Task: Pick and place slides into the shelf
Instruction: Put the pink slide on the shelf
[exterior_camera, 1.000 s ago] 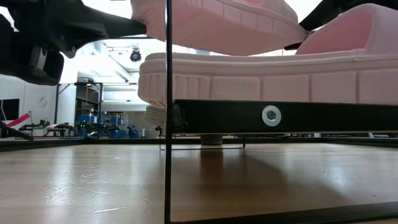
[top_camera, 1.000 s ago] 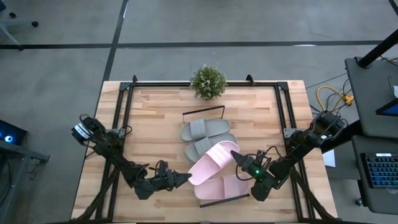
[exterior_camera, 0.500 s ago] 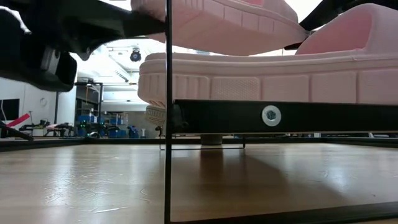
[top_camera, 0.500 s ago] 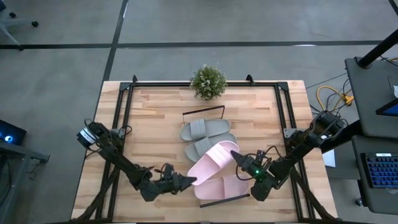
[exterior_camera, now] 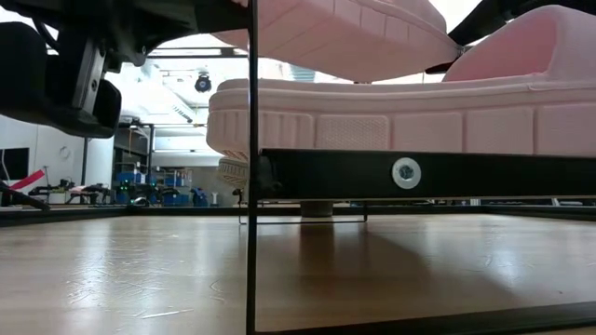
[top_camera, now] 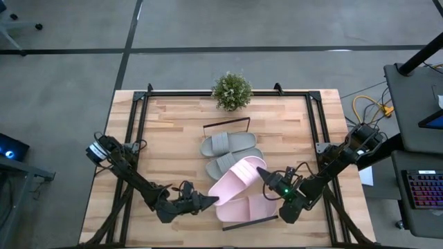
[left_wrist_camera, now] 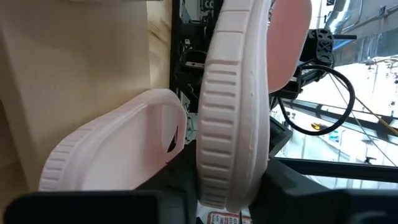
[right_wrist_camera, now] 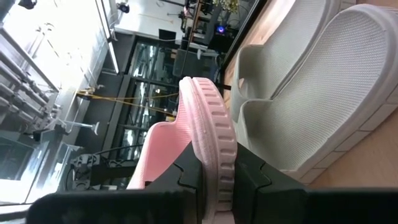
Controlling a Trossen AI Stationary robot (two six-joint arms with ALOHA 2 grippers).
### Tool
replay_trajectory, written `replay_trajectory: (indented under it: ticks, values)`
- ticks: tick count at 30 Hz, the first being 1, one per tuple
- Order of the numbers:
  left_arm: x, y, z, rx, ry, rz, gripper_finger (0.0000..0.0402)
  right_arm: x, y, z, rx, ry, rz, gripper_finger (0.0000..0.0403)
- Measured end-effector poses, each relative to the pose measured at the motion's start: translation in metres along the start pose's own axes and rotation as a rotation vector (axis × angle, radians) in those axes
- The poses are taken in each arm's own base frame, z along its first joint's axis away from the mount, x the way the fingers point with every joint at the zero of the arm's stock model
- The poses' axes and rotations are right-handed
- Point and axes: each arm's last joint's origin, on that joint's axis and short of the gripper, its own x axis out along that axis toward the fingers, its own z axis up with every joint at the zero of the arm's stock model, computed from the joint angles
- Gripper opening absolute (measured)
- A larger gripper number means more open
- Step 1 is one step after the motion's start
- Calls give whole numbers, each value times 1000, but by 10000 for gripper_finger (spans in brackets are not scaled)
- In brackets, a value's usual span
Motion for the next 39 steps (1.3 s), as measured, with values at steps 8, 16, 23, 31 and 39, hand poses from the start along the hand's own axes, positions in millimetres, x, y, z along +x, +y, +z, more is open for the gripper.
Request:
replay_trajectory:
  ticks: [8,16,23,31,39]
  values:
    - [0,2,2,8,-1,5,53,0,0,0,-1,0,0,35]
    - [-1,4,3,13,6,12,51,-2,0,-1,-8,28,-13,67]
    - [-3,5,6,21,32,21,49,-6,1,-1,-12,50,-13,104]
    - [-12,1,15,74,124,35,48,-13,15,4,-112,159,-42,138]
    - [-31,-3,40,85,147,44,48,-17,36,19,-207,222,-32,166]
